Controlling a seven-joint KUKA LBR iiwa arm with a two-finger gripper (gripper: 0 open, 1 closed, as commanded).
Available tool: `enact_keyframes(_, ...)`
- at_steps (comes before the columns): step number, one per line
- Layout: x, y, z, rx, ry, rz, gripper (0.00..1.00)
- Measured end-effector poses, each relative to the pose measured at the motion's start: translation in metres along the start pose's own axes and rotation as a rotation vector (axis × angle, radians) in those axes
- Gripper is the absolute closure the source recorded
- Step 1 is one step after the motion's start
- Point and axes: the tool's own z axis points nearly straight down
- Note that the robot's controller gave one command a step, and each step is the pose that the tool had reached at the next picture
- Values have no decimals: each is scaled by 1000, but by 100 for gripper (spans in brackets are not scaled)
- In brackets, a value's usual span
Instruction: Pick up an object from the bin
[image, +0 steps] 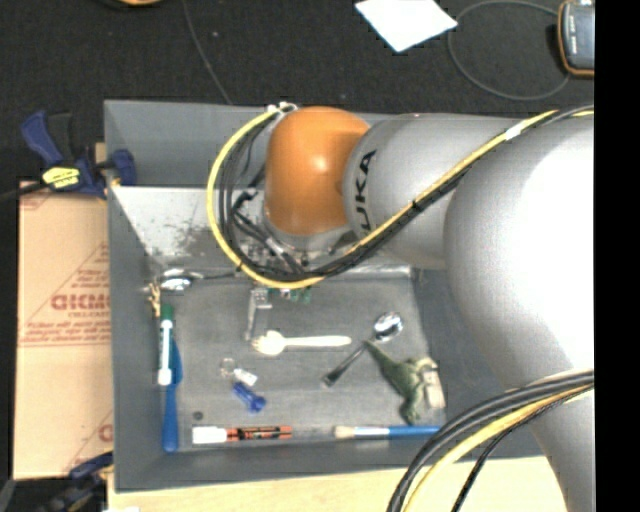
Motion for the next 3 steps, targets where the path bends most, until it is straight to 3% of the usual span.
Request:
enact_keyframes(1,0,0,0,0,0,0,0)
enact_keyframes(2,35,-75,41,3,3,-128,0)
enact_keyframes(3,83,-48,58,0,-7,-386,0)
